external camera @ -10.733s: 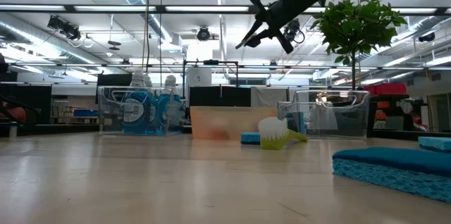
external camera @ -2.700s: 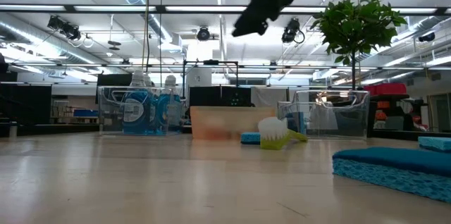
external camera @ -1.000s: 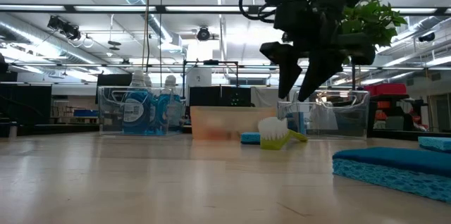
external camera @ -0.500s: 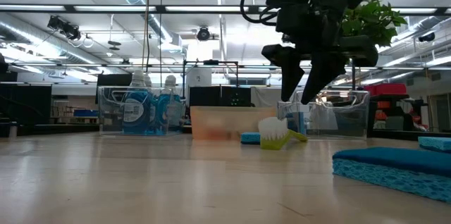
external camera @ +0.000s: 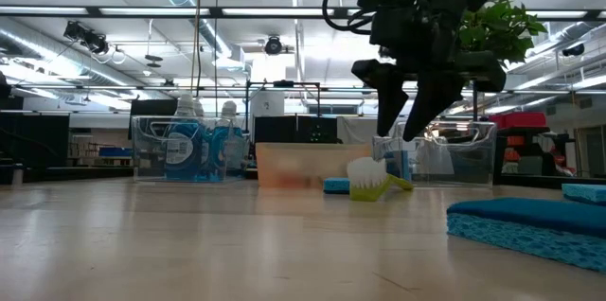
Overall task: Pick & Place Kitchen Sink Supplies
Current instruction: Put the green dish brush into the orange bin
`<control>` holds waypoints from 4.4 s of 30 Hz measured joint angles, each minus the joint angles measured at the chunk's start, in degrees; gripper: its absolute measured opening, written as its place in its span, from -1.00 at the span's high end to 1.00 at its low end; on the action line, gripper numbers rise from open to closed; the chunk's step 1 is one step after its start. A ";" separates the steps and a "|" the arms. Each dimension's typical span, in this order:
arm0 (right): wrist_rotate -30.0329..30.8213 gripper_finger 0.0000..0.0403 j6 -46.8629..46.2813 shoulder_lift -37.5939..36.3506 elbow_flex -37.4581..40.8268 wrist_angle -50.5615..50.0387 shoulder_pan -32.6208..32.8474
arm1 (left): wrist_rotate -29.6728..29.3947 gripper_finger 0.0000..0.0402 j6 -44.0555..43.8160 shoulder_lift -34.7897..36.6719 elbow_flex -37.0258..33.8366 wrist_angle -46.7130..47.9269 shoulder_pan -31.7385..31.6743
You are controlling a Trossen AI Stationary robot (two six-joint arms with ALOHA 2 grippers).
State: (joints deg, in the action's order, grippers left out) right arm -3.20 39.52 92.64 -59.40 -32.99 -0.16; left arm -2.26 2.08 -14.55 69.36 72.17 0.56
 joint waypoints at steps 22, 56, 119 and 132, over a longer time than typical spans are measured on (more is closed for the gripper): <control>0.81 0.13 0.03 -0.02 0.00 0.02 -0.17 | 0.00 0.88 0.01 0.00 0.00 -0.01 -0.01; 0.61 0.13 3.16 -0.07 7.39 10.54 -2.79 | -0.01 0.88 -0.01 0.04 0.00 0.01 0.00; -6.69 0.81 -3.81 1.97 -1.56 3.60 -5.50 | 0.00 0.88 0.00 0.02 0.02 -0.01 -0.01; 0.95 0.81 -4.56 1.88 -14.55 0.90 -9.39 | 0.00 0.88 0.00 0.00 0.02 0.00 -0.01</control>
State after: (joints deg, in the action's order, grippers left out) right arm -2.25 34.96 94.52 -73.95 -32.09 -9.56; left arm -2.26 2.08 -14.55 69.38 72.17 0.54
